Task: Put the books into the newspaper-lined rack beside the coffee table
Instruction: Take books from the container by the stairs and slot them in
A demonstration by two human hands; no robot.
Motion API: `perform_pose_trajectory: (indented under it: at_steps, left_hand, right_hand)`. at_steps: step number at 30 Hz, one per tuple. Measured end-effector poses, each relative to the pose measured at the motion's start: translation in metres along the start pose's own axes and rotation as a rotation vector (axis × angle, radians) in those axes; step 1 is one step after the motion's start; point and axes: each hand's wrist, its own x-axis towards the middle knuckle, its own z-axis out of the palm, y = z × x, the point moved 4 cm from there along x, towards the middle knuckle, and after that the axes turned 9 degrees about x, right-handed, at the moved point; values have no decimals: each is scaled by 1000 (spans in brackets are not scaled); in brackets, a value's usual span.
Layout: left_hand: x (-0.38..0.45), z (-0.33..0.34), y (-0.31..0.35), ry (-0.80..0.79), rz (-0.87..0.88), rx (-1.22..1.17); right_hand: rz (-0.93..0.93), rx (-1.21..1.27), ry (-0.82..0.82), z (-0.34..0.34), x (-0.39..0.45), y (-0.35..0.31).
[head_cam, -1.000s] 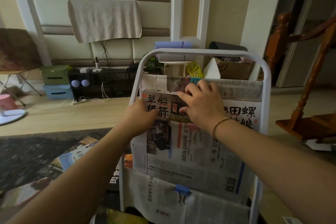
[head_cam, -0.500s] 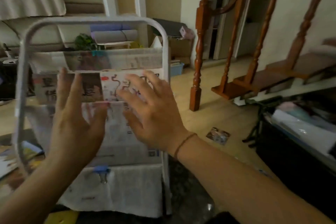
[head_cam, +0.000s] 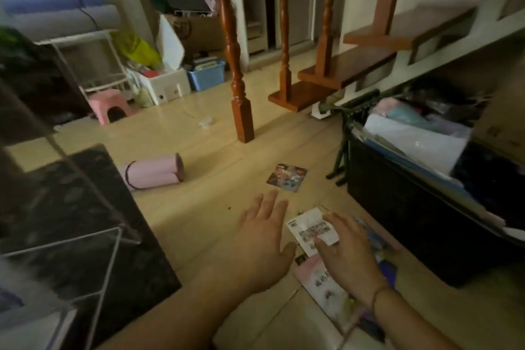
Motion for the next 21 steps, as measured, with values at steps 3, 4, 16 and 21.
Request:
perform_pose_trajectory:
  at_steps: [3, 4, 16, 21]
  left_hand:
    - [62, 63, -10, -240, -59, 104]
    - [79, 83, -14, -307, -72, 135]
    - [185, 264, -51, -656, -141, 170]
    - [192, 304, -68, -731, -50, 196]
  right_hand:
    - [162, -25, -138, 33, 29, 74]
    - [230, -4, -178, 45, 39, 100]
    - [579, 19, -181, 152, 149, 324]
    - [577, -287, -195, 152, 172, 299]
